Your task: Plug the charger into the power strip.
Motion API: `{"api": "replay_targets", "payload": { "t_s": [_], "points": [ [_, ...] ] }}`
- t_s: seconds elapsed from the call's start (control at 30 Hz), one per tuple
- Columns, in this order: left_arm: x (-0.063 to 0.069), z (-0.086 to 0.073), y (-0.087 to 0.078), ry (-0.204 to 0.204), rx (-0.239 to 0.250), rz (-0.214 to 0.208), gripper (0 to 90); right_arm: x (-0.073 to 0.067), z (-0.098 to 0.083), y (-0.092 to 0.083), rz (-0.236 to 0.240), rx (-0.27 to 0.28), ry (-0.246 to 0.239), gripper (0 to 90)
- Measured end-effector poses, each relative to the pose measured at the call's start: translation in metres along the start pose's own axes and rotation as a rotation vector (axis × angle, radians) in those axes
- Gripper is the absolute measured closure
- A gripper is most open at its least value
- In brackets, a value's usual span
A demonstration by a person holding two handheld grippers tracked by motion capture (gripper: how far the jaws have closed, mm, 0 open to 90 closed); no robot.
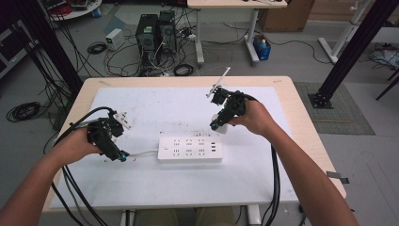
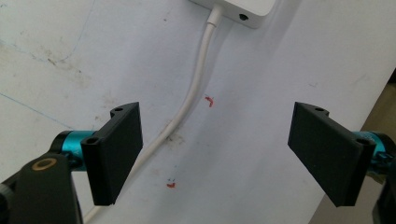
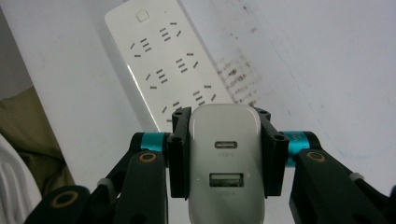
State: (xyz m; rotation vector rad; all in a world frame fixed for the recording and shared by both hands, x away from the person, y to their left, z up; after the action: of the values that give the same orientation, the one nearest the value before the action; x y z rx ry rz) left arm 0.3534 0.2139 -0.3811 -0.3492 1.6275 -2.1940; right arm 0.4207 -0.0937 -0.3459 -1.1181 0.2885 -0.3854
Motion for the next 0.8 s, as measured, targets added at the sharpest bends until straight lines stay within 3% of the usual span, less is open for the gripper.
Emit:
{"api": "replay_targets", "payload": {
  "t_s": [0.27, 0.53, 0.8],
  "points": [
    [0.000, -0.007, 0.004, -0.003, -0.004, -0.002, 18.0, -0.005, 0.011, 0.031, 0.020, 0.025, -0.197, 62.2],
    [0.002, -0.009, 0.009, -0.010, 0.001, -0.007, 18.0, -0.010, 0.017, 0.054, 0.045, 0.049, -0.259, 62.2],
    [0.005, -0.015, 0.012, -0.033, 0.012, -0.010, 18.0, -0.020, 0.017, 0.082, 0.081, 0.029, -0.347, 62.2]
  ]
}}
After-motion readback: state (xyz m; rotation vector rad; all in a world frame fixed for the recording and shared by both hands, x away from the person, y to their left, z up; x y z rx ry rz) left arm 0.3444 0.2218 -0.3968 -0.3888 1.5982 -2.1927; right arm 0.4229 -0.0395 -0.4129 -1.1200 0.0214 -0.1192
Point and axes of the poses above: each handheld gripper's, and its own axes: y roughly forward along the jaws, z roughly out of its top, x roughly to its right, the point moved 7 cm from there along y, roughly forward along the jaws, and after that the axes turned 2 degrees about -z, right-handed, at the moved point
